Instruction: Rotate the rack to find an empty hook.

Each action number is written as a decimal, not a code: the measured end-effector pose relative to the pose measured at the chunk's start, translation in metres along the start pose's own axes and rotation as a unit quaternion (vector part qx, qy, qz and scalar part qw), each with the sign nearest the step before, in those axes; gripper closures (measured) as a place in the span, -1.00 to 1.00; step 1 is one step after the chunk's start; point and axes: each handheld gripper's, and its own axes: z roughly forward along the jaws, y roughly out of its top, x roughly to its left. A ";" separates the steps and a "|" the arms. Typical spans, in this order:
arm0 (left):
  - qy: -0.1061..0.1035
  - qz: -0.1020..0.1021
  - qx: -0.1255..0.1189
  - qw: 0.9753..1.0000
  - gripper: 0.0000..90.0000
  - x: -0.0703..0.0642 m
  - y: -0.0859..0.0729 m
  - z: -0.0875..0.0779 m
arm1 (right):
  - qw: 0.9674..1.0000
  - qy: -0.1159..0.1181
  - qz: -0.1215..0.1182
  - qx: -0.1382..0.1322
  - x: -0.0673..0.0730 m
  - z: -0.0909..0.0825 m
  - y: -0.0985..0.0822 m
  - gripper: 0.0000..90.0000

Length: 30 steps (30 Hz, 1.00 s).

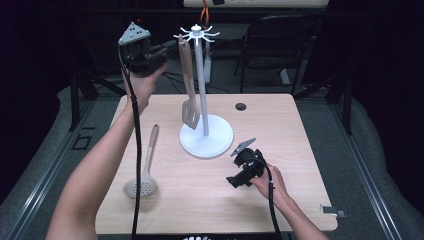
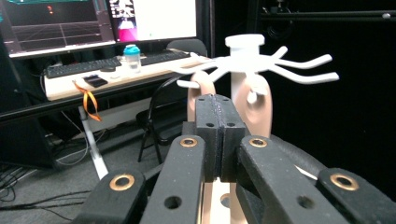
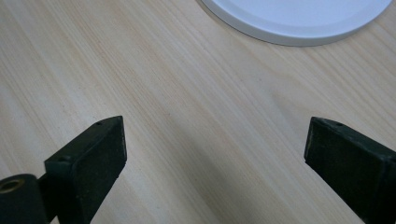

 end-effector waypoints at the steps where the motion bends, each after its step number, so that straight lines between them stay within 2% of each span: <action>1: -0.001 -0.001 0.000 1.000 1.00 -0.002 -0.001 -0.001 | 1.000 0.000 0.001 0.000 0.000 0.000 0.000 -0.88; 4: -0.014 0.000 0.000 1.000 1.00 -0.007 -0.002 -0.004 | 1.000 -0.001 -0.002 0.003 0.000 0.000 0.000 -0.88; 6: -0.021 0.008 0.000 1.000 1.00 -0.012 -0.001 -0.005 | 1.000 -0.001 -0.001 0.003 0.000 0.000 0.001 -0.88; 11: -0.026 0.018 -0.005 0.999 1.00 -0.019 0.005 -0.003 | 1.000 -0.001 -0.001 0.003 0.000 0.001 0.000 -0.88; 20: -0.012 0.026 -0.007 1.000 1.00 -0.021 0.011 0.003 | 1.000 -0.001 0.001 0.000 0.001 0.001 0.000 -0.88; 30: 0.000 0.015 -0.005 1.000 1.00 -0.011 0.008 0.004 | 1.000 -0.002 -0.002 0.005 0.000 0.000 0.000 -0.88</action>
